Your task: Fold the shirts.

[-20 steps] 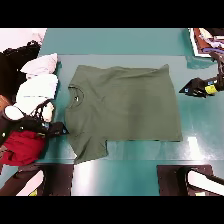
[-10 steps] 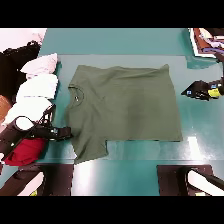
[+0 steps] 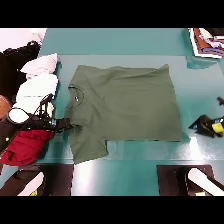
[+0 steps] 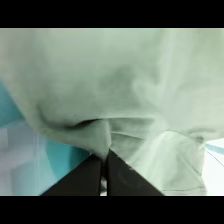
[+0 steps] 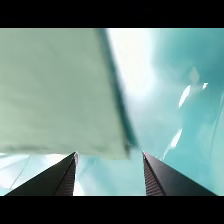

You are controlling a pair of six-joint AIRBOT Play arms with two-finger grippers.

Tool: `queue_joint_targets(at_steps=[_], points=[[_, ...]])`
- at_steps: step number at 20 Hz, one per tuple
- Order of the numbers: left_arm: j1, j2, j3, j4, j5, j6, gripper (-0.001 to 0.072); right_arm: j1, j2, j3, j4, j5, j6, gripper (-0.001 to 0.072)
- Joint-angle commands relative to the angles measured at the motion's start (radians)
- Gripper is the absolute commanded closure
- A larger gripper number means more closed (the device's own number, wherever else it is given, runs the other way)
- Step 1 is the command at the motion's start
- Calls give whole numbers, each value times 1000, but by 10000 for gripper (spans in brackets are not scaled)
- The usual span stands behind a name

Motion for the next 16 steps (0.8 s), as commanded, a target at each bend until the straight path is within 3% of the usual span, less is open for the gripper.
queue_joint_targets(at_steps=[1,8,9,10,13,16], points=[[-1,0,19,-3,0,1,682,-68,-37,-135,10,-73,-42,267],[-1,0,19,-3,8,1,682,49,-139,-150,77,-108,-60,286],[-1,0,19,-2,2,5,682,78,-145,-150,78,-109,-60,316],[-1,1,19,2,-8,5,682,103,-143,-150,75,-110,-61,446],[-1,3,62,25,-56,4,683,152,-87,-147,77,-113,-61,690],[-1,3,261,40,-125,5,683,159,22,-53,81,-93,-55,692]])
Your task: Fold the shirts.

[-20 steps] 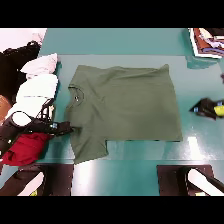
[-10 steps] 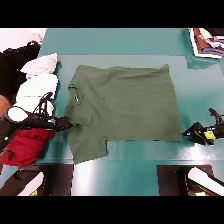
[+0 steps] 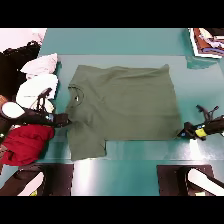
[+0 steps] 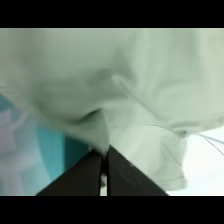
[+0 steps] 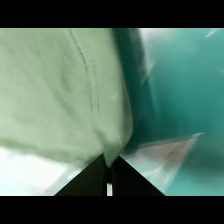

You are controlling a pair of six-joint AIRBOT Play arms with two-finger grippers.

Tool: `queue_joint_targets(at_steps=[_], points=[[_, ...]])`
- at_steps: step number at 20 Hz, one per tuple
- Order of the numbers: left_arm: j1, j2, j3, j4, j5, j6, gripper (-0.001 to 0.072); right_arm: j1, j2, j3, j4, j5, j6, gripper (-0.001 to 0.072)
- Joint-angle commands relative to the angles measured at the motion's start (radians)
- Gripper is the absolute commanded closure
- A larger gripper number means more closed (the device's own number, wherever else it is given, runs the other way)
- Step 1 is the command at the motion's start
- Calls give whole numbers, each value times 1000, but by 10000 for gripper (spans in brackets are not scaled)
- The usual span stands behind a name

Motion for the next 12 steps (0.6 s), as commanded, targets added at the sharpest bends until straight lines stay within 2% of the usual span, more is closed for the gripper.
queue_joint_targets(at_steps=[1,6,12], points=[[0,1,221,15,-76,3,683,22,115,121,31,50,10,692],[0,1,833,17,-131,3,682,22,272,566,227,13,16,693],[0,1,1469,38,-130,1,683,21,329,1143,242,-53,30,692]])
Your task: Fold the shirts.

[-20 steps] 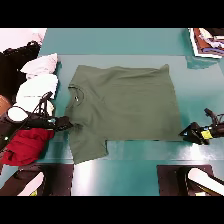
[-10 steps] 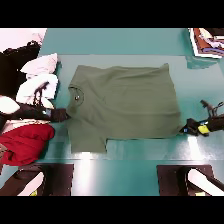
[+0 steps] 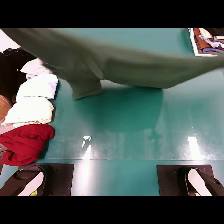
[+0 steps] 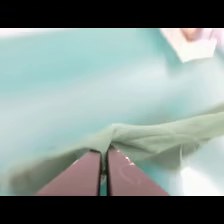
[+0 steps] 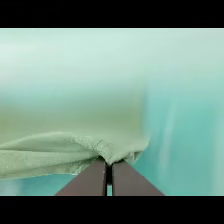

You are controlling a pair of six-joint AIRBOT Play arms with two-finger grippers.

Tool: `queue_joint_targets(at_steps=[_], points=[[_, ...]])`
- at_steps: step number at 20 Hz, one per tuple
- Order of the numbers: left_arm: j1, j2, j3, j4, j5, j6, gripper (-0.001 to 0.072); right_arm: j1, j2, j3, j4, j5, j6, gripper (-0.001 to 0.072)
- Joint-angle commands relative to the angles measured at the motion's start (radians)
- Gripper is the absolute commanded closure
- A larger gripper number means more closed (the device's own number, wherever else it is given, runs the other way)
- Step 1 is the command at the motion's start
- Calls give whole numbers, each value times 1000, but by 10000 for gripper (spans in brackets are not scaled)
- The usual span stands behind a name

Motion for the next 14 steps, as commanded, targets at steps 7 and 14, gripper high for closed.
queue_joint_targets(at_steps=[7,14], points=[[0,-3,392,0,82,-39,683,0,13,595,-267,5,110,693],[0,-100,-66,13,47,-37,683,31,-211,340,-208,187,120,693]])
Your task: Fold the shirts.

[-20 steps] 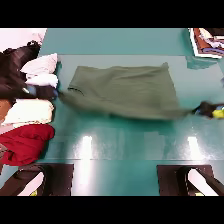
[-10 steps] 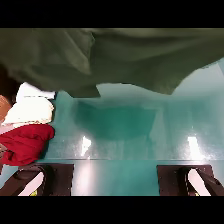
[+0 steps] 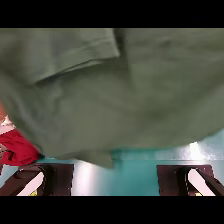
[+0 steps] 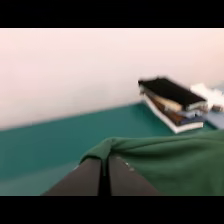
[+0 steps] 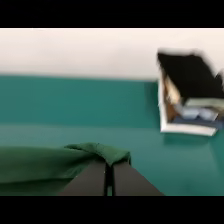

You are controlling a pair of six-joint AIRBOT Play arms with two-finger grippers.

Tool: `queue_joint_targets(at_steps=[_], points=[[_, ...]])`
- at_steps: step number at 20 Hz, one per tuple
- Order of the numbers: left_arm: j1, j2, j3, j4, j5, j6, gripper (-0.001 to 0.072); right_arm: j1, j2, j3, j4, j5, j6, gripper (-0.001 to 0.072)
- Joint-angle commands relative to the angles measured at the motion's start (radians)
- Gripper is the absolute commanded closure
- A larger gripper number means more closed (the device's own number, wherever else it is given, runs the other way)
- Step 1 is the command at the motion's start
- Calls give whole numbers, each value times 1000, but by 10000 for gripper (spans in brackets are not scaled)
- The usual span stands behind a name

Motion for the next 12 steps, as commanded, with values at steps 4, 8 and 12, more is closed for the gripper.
queue_joint_targets(at_steps=[4,8,12], points=[[0,-294,-311,6,-85,14,682,148,-335,-249,-69,116,9,693],[0,-589,-329,6,-15,33,682,233,-608,-285,-124,55,32,693],[0,-763,-329,-12,247,89,682,269,-829,-121,-125,-29,32,693]])
